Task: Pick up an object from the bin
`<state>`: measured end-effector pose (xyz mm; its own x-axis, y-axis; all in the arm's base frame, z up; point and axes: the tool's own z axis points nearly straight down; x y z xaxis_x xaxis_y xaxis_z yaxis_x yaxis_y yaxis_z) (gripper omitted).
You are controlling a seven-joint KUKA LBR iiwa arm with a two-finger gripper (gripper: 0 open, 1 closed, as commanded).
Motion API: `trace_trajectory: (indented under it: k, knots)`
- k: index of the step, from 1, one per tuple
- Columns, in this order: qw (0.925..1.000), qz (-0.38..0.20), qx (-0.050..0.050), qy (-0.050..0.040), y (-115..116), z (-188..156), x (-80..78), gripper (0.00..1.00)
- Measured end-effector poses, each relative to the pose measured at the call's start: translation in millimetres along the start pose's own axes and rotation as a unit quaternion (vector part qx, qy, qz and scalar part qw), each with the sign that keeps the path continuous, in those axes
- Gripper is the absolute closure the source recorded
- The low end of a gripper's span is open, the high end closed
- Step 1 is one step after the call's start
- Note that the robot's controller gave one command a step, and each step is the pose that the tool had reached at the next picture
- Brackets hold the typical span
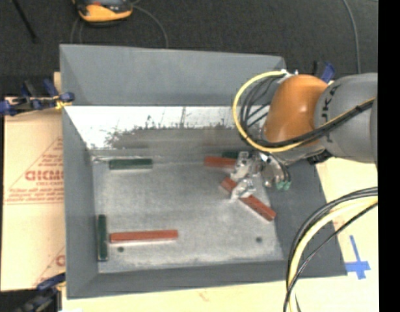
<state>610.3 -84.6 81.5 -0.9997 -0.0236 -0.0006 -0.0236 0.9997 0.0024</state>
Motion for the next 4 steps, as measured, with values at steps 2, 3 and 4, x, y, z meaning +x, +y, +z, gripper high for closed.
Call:
trace_trajectory:
  k: [2, 3, 4]
  knots:
    - [0.9998, -0.021, 0.002, -0.0018, 3.5, -109.9, -11.1, 1.0]
    - [0.9939, 0.11, 0.001, -0.0018, -22.5, -186.9, -12.0, 1.0]
    - [0.9939, 0.11, 0.001, -0.0018, -22.5, -186.9, -12.0, 1.0]
